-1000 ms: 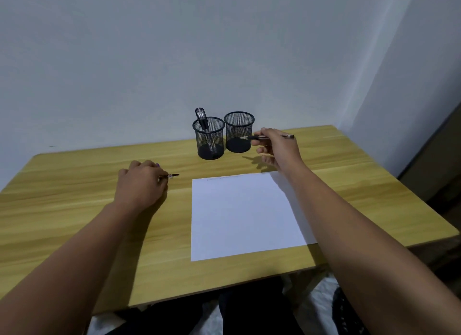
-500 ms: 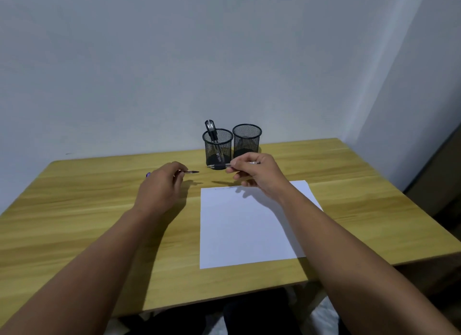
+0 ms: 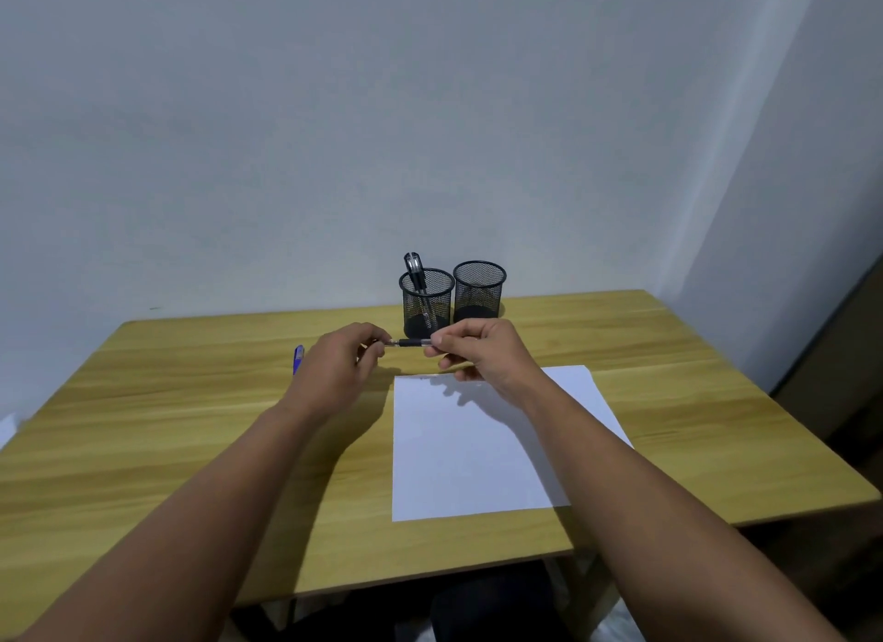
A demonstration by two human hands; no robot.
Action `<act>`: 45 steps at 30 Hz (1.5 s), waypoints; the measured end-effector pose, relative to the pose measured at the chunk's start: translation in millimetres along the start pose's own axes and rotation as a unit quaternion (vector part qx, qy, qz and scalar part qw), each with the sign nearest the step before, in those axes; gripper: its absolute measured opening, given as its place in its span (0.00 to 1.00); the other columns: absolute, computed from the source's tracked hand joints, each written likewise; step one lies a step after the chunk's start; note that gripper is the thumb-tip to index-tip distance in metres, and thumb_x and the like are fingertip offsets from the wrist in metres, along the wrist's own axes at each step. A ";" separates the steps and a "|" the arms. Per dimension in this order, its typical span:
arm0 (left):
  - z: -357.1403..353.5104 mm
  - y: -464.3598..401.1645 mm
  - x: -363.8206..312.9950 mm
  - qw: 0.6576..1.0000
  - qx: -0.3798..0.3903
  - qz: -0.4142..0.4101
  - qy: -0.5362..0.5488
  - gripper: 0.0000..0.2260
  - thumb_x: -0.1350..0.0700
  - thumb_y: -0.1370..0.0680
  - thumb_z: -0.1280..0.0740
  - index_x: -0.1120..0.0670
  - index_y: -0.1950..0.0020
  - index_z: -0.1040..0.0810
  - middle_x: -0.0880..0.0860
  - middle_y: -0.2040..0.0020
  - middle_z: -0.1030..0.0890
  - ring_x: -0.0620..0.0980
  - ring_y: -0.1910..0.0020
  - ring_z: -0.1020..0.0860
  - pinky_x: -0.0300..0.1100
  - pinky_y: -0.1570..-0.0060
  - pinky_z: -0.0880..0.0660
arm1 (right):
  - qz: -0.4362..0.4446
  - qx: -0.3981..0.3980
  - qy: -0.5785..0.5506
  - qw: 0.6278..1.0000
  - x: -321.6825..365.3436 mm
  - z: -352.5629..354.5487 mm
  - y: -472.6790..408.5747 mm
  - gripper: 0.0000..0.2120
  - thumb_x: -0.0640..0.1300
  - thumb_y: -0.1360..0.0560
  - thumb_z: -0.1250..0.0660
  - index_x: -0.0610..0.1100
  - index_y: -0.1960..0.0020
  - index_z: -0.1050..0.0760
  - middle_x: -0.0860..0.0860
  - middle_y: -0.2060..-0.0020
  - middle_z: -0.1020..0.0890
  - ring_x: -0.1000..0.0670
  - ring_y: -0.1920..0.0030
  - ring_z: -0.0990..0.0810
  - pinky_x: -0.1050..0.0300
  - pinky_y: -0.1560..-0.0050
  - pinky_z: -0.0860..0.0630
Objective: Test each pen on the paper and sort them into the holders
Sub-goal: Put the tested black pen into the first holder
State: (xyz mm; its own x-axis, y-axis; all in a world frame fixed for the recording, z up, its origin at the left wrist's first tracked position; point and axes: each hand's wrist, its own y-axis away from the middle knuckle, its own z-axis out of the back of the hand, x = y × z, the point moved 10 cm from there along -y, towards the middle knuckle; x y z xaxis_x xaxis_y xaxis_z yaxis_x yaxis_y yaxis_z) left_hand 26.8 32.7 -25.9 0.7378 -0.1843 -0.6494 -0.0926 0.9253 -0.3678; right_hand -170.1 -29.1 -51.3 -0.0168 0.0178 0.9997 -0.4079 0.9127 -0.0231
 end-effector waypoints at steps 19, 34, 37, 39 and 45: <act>1.4 -89.6 -11.2 0.988 -0.068 0.098 0.097 0.36 0.49 0.26 0.25 0.47 0.21 0.37 0.51 0.32 0.24 0.50 0.35 0.25 0.47 0.38 0.26 | 0.120 -0.119 0.254 0.952 128.6 28.2 -88.3 0.10 0.42 0.27 0.19 0.52 0.63 0.16 0.52 0.64 0.13 0.49 0.60 0.13 0.47 0.45 0.14; -58.3 -106.3 21.9 0.989 -0.084 0.095 0.081 0.35 0.41 0.35 0.20 0.47 0.31 0.27 0.44 0.45 0.18 0.45 0.44 0.20 0.46 0.46 0.22 | 0.026 -0.138 0.439 0.888 66.8 18.9 -141.6 0.06 0.46 0.29 0.20 0.46 0.57 0.16 0.50 0.59 0.14 0.46 0.55 0.15 0.57 0.60 0.27; -60.3 -106.3 21.4 0.990 -0.070 0.096 0.075 0.39 0.41 0.35 0.20 0.47 0.28 0.29 0.45 0.42 0.18 0.46 0.41 0.21 0.47 0.44 0.22 | 0.029 -0.148 0.451 0.880 67.0 17.0 -138.4 0.06 0.45 0.28 0.21 0.44 0.53 0.14 0.47 0.54 0.11 0.44 0.51 0.14 0.57 0.57 0.26; -57.8 -104.2 22.5 0.991 -0.042 0.109 0.067 0.45 0.38 0.36 0.20 0.47 0.23 0.34 0.44 0.37 0.21 0.46 0.39 0.22 0.49 0.41 0.23 | 0.041 -0.157 0.449 0.879 72.0 14.7 -133.2 0.06 0.46 0.26 0.23 0.45 0.51 0.14 0.48 0.51 0.12 0.44 0.48 0.15 0.56 0.55 0.25; 7.5 -82.7 45.2 0.991 -0.044 0.129 0.008 0.24 0.44 0.25 0.30 0.46 0.29 0.26 0.45 0.39 0.19 0.46 0.41 0.21 0.50 0.41 0.23 | 0.077 -0.168 0.397 0.899 86.1 -12.9 -111.0 0.08 0.45 0.23 0.31 0.51 0.61 0.20 0.52 0.58 0.14 0.45 0.52 0.15 0.51 0.51 0.18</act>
State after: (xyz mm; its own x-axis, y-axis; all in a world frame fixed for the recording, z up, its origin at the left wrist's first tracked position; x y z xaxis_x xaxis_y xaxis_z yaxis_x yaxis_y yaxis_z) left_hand 72.7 -49.7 -19.8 0.6717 0.0483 -0.7393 -0.3348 0.9099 -0.2448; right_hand -114.5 -123.7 37.4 0.6619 0.3181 0.6787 -0.1551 0.9440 -0.2912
